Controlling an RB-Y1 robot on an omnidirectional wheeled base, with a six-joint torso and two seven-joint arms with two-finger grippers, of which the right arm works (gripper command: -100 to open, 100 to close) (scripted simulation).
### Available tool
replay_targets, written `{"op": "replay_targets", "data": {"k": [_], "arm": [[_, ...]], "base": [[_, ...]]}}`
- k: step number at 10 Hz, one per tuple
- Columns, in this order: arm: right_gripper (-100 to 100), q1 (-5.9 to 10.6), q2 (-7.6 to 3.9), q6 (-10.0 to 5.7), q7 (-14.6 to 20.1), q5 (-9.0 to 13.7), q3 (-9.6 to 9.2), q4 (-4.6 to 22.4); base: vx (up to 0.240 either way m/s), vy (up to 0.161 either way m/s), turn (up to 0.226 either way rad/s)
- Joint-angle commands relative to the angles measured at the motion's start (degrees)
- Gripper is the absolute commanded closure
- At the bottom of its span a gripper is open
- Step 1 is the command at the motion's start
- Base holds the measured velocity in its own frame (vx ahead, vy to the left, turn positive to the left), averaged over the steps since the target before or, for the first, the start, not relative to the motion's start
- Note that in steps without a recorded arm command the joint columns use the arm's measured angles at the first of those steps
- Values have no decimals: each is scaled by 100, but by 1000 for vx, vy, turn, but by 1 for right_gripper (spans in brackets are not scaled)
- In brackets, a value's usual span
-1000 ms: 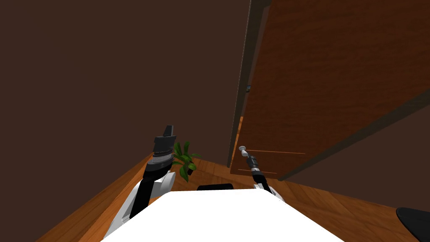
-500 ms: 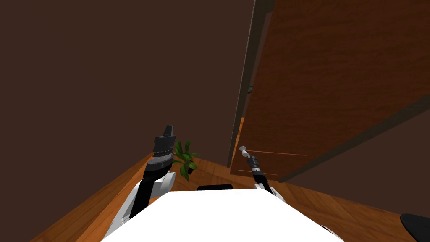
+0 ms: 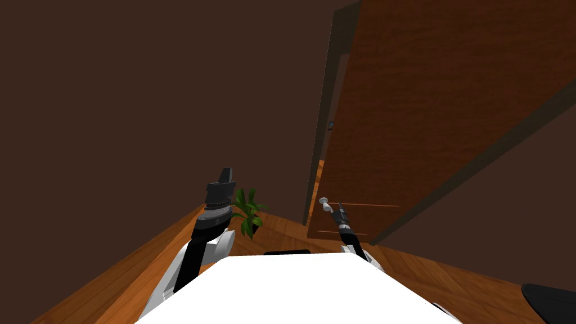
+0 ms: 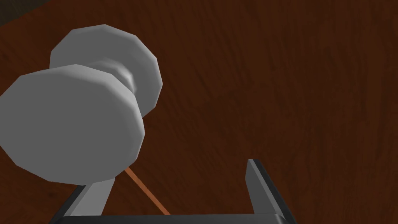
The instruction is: Pull the door open
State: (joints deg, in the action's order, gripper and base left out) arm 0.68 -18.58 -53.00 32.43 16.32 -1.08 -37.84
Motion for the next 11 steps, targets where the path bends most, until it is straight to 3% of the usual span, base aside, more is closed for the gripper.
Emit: {"op": "replay_targets", "data": {"k": [1,11], "arm": [[-100,13,150,79,215,30,-153,-73],[-100,19,244,223,1310,523,-339,-222]], "base": [[-31,-8,19],[-42,-9,28]]}}
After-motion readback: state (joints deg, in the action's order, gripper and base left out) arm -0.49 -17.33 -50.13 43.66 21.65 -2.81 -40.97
